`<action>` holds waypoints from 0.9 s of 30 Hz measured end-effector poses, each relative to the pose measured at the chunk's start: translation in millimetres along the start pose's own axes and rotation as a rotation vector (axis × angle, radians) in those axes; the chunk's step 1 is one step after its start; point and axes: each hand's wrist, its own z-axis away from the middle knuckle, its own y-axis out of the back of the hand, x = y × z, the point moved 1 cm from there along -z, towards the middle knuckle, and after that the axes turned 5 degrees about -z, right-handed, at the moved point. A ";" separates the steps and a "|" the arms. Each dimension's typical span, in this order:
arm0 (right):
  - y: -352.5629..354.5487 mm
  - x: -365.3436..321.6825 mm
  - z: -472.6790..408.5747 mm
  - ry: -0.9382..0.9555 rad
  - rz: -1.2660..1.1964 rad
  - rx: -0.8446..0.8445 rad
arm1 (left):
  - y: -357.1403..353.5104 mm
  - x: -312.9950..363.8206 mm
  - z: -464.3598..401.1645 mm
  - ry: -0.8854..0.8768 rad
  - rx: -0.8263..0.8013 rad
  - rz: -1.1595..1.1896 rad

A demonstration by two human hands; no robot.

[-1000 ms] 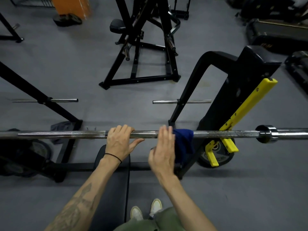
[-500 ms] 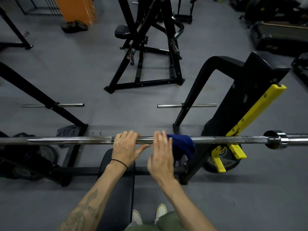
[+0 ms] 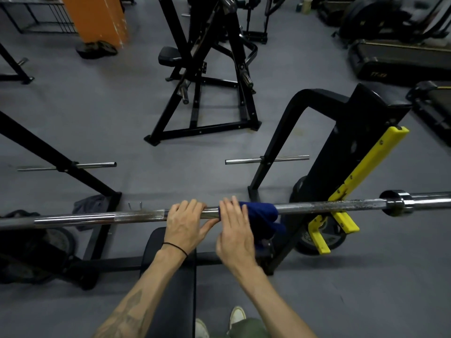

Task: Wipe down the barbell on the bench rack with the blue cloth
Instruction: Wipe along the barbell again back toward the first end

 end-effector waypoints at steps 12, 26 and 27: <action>4.2 5.8 -3.7 -0.171 0.088 0.048 | 0.7 -0.7 -1.3 0.018 -0.054 0.015; 1.6 -0.5 2.3 -0.226 0.042 0.057 | 3.7 -3.0 -2.8 0.001 -0.083 0.020; -0.5 -5.0 5.2 -0.120 0.056 0.020 | 3.4 -3.9 -2.6 -0.009 -0.081 0.021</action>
